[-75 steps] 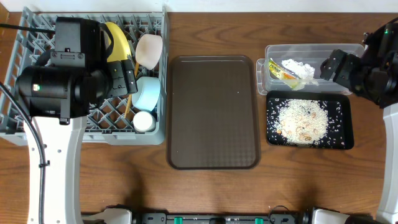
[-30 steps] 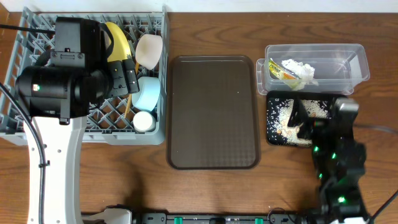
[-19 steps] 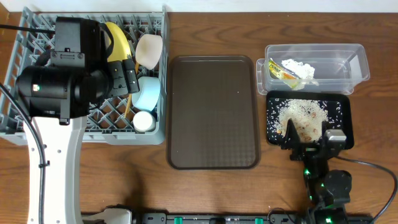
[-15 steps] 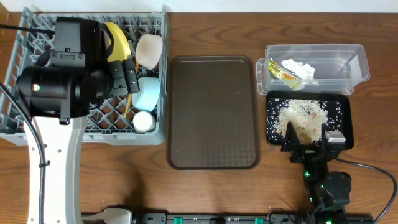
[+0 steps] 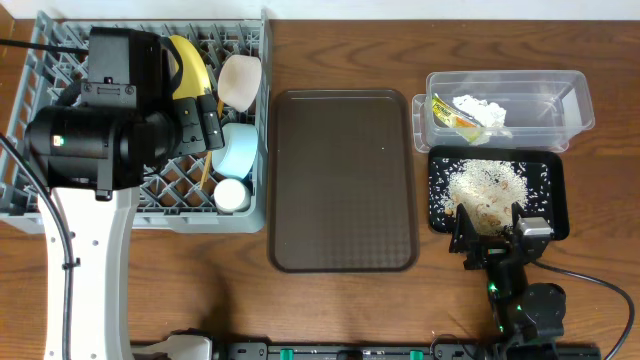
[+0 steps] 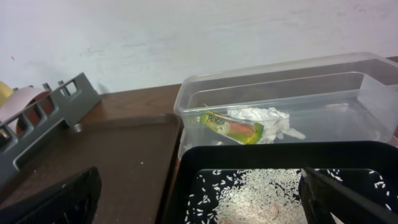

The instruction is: Sort waste into correct bins and load items into the dishwasher

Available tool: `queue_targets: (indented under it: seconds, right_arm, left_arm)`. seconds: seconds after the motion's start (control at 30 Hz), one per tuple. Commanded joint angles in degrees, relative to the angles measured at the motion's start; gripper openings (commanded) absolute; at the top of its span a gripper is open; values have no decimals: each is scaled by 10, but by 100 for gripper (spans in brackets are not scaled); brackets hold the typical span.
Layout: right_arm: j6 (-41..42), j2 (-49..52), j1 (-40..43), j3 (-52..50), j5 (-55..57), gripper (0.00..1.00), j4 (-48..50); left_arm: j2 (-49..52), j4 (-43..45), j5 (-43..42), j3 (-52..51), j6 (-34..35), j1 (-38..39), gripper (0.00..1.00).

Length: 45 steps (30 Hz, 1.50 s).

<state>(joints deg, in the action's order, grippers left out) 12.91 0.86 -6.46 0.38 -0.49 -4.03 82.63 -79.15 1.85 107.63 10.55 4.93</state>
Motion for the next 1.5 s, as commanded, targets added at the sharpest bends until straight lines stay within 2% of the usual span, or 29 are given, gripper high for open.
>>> queue_targets:
  seconds: [0.0, 0.8, 0.93, 1.13, 1.47]
  right_arm:
    - [-10, -2, -7, -1, -6, 99, -2]
    - [-10, -2, -7, -1, -6, 99, -2]
    - [-10, -2, -7, -1, -6, 99, -2]
    - [-10, -2, -7, -1, -6, 99, -2]
    - [-10, -2, -7, -1, -6, 99, -2]
  left_arm:
    - [1, -1, 1, 1, 5, -1, 93]
    - [-2, -3, 8, 1, 0, -2, 93]
    - [-28, 9, 59, -16, -6, -4, 93]
    - [-125, 140, 76, -122, -10, -4, 93]
    - [-390, 469, 57, -504, -10, -38, 93]
